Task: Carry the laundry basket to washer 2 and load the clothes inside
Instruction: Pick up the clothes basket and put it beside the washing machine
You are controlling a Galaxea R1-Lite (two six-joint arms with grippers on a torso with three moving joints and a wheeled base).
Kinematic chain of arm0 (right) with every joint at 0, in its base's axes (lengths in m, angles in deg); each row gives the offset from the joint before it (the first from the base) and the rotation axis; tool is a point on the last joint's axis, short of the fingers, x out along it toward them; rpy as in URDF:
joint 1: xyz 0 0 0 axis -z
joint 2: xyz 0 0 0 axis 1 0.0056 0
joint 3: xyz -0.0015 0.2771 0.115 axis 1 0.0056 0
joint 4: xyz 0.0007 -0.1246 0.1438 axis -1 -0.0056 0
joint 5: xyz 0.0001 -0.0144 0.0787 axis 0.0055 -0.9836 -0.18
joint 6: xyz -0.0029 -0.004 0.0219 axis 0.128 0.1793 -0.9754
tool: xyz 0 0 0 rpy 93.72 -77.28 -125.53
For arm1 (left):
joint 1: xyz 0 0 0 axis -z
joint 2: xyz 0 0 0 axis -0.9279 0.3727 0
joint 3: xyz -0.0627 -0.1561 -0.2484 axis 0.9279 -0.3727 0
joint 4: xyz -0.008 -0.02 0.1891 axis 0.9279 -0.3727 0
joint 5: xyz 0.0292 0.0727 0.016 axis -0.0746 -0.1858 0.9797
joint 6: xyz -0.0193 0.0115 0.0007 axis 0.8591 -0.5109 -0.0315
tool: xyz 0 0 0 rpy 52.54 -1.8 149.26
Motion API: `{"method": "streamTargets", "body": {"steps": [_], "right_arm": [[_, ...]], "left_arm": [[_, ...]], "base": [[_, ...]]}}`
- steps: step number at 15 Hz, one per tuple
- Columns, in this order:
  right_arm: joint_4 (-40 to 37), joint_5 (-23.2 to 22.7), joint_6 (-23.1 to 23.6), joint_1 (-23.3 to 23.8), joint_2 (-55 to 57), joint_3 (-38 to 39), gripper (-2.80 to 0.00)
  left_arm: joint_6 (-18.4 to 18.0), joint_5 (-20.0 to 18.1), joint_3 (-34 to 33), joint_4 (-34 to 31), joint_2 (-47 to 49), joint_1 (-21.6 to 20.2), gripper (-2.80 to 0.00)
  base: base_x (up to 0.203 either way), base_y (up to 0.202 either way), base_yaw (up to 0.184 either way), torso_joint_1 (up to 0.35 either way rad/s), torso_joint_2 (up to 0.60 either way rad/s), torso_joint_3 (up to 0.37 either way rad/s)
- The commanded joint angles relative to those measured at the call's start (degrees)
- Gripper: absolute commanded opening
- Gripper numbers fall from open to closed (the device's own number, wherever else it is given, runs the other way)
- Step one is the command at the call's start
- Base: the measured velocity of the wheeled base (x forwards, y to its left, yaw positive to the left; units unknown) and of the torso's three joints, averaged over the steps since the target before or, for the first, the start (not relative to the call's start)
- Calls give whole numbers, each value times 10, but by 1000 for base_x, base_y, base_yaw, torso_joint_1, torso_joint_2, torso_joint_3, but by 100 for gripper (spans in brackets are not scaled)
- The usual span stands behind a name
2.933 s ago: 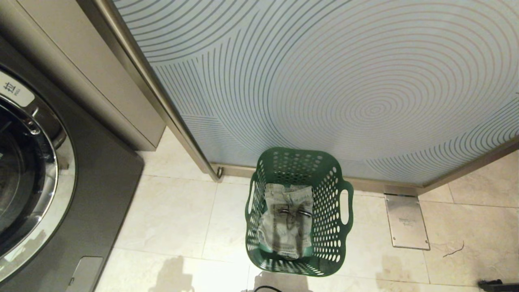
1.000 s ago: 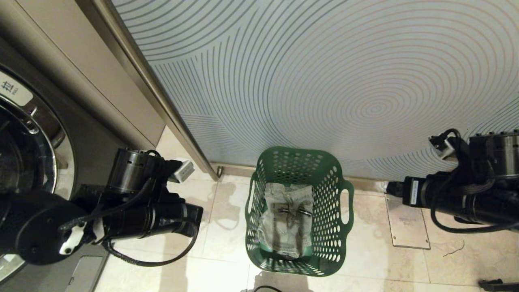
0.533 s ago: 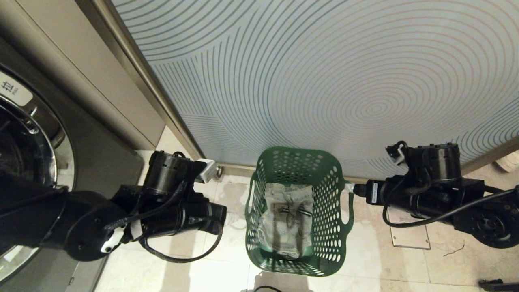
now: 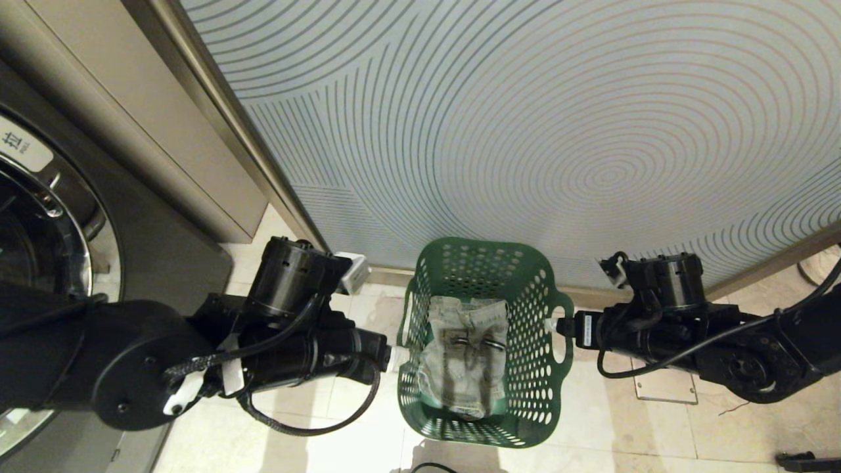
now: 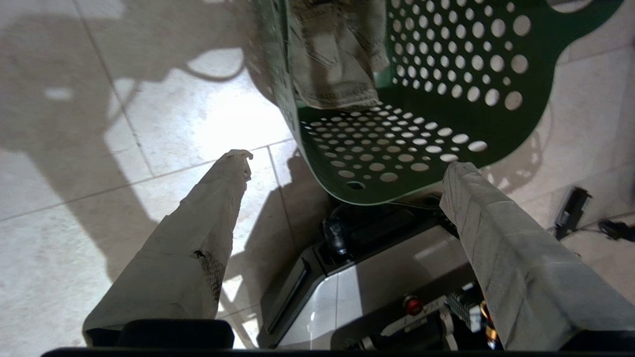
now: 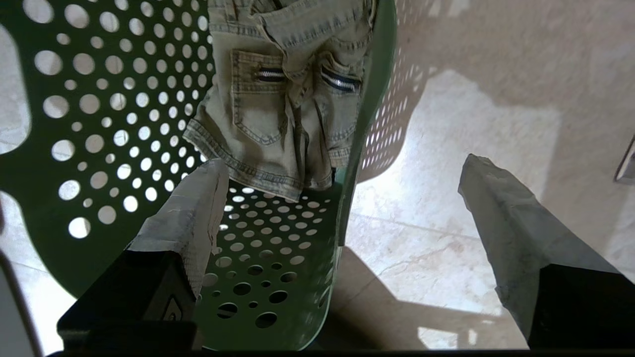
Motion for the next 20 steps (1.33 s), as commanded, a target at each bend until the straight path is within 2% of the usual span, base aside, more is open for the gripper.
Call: {"method": "streamTargets", "body": {"steps": [1, 5, 9, 11, 16, 20], "right_arm": [[5, -1, -14, -1, 22, -3, 0], [1, 0, -20, -6, 34, -20, 0], [-6, 0, -19, -6, 49, -22, 0], [-15, 0, -20, -9, 55, -28, 0], [-42, 1, -20, -10, 54, -32, 0], [-59, 2, -20, -10, 55, -39, 0]], "left_arm": [[2, 34, 3, 0, -17, 17, 0], [28, 69, 4, -16, -9, 56, 0], [85, 193, 22, -10, 67, 110, 0], [93, 230, 41, 0, 101, 117, 0], [92, 261, 84, 85, 206, 135, 0], [93, 282, 146, 96, 270, 135, 0]], "base": [[0, 0, 0, 0, 0, 0], [0, 0, 0, 0, 0, 0], [0, 0, 0, 0, 0, 0], [0, 0, 0, 0, 0, 0], [0, 0, 0, 0, 0, 0], [0, 0, 0, 0, 0, 0]]}}
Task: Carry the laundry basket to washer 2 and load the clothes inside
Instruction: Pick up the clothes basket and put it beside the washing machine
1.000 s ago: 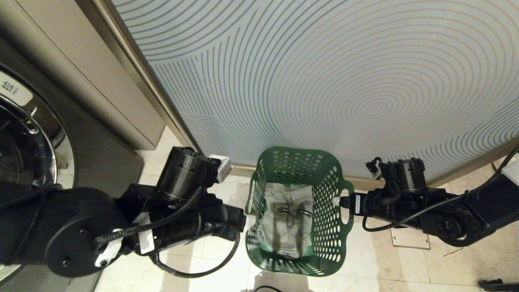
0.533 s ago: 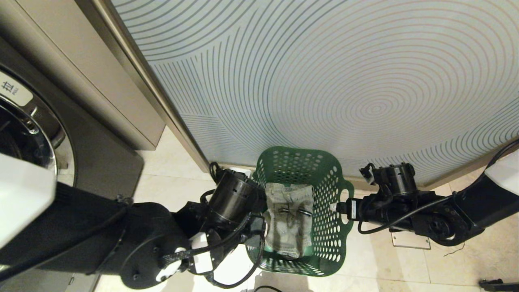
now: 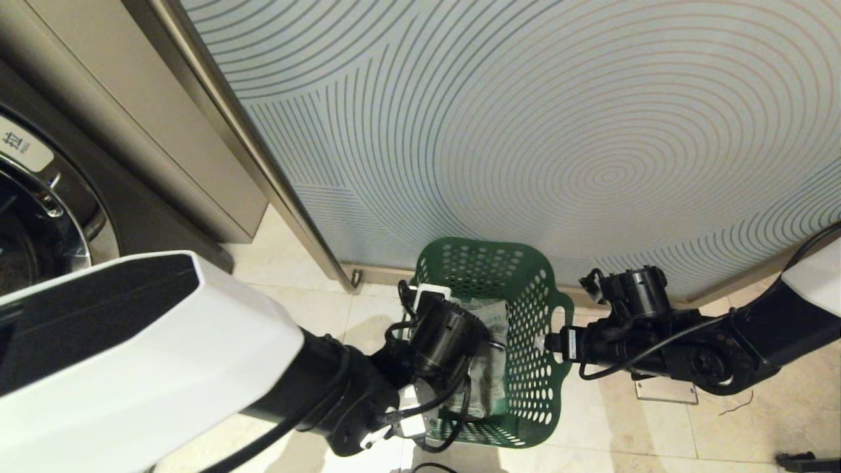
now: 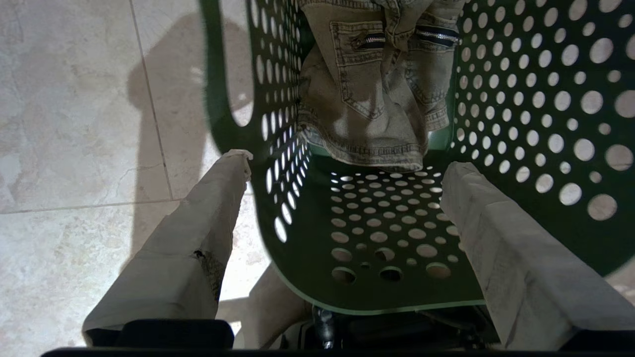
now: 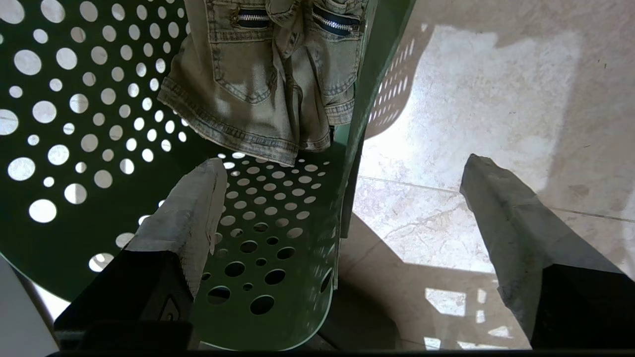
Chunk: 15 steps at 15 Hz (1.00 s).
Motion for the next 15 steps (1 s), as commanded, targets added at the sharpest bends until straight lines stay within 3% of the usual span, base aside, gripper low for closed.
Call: {"method": "streamTargets", "body": {"steps": [1, 8, 15], "right_arm": [[-2, 0, -1, 0, -1, -1, 0], [-2, 9, 1, 0, -2, -5, 0], [-2, 10, 1, 1, -4, -7, 0]], "left_arm": [[0, 5, 25, 3, 41, -2, 0], [-27, 15, 35, -27, -29, -1, 0], [-31, 29, 31, -21, 0, -33, 0]], "base": [[0, 0, 0, 0, 0, 0], [0, 0, 0, 0, 0, 0], [0, 0, 0, 0, 0, 0]]}}
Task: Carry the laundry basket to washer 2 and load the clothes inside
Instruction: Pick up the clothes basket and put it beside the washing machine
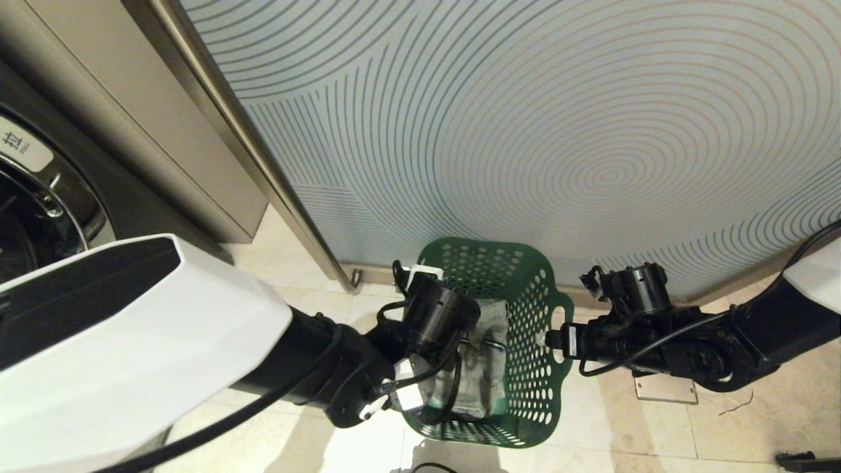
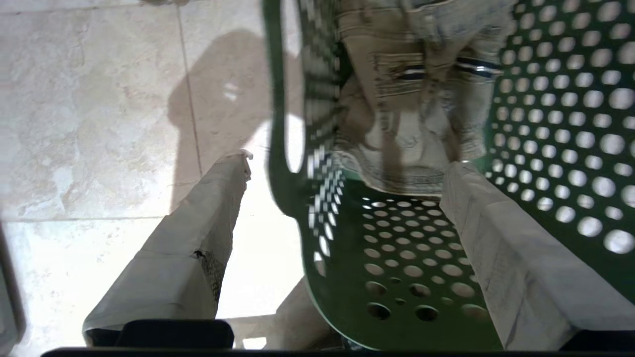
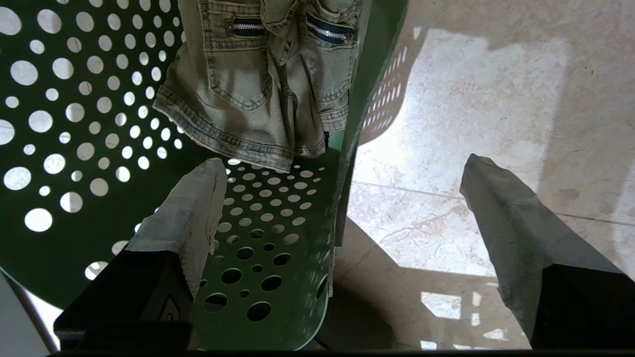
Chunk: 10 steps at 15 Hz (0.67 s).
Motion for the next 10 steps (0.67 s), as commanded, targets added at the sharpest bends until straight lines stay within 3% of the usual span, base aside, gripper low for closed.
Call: {"method": "streamTargets", "body": {"steps": [1, 7, 10], "right_arm": [[2, 0, -1, 0, -2, 0, 0], [5, -1, -3, 0, -2, -1, 0], [9, -1, -3, 0, -7, -1, 0]], "left_arm": [[2, 0, 0, 2, 12, -12, 0], [1, -1, 5, 9, 41, -24, 0], [-13, -7, 5, 70, 73, -24, 0]], "base": [[0, 0, 0, 0, 0, 0], [0, 0, 0, 0, 0, 0], [0, 0, 0, 0, 0, 0]]}}
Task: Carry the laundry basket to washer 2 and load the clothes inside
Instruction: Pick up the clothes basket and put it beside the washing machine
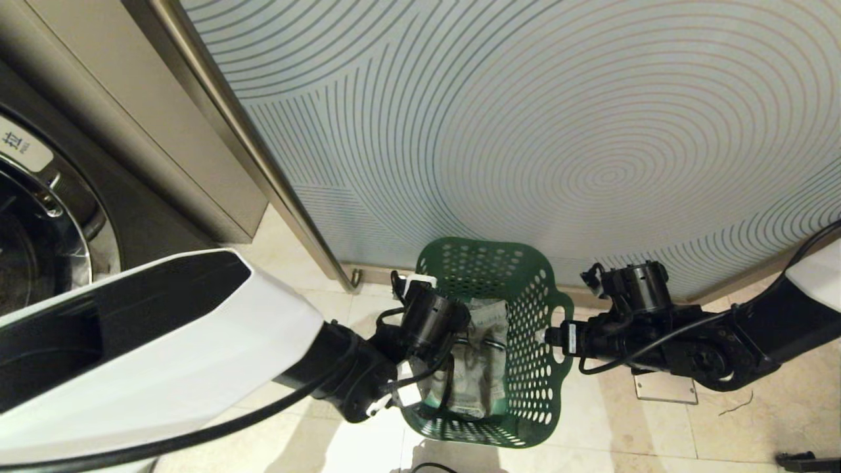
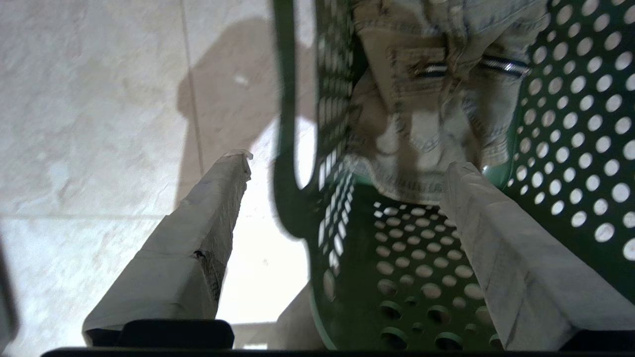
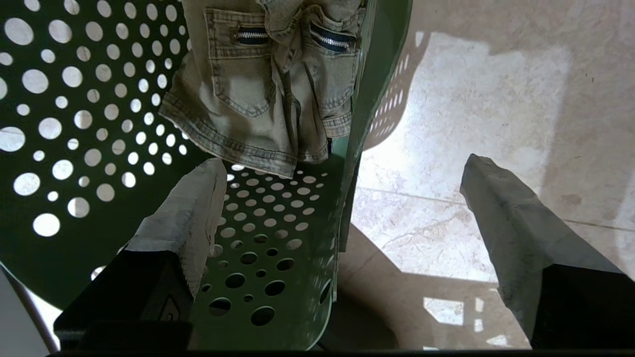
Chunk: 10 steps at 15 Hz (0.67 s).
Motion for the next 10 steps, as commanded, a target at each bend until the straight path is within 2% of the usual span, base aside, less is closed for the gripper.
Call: {"method": "streamTargets", "body": {"steps": [1, 8, 10], "right_arm": [[3, 0, -1, -1, -8, 0, 0], [14, -12, -2, -1, 6, -24, 0], [85, -21, -1, -3, 28, -22, 0]], "left_arm": [[-12, 1, 1, 34, 26, 0, 0], [-23, -4, 21, 47, 50, 2, 0], [-26, -13, 23, 46, 50, 1, 0]], "base": [[0, 0, 0, 0, 0, 0], [0, 0, 0, 0, 0, 0], [0, 0, 0, 0, 0, 0]]}}
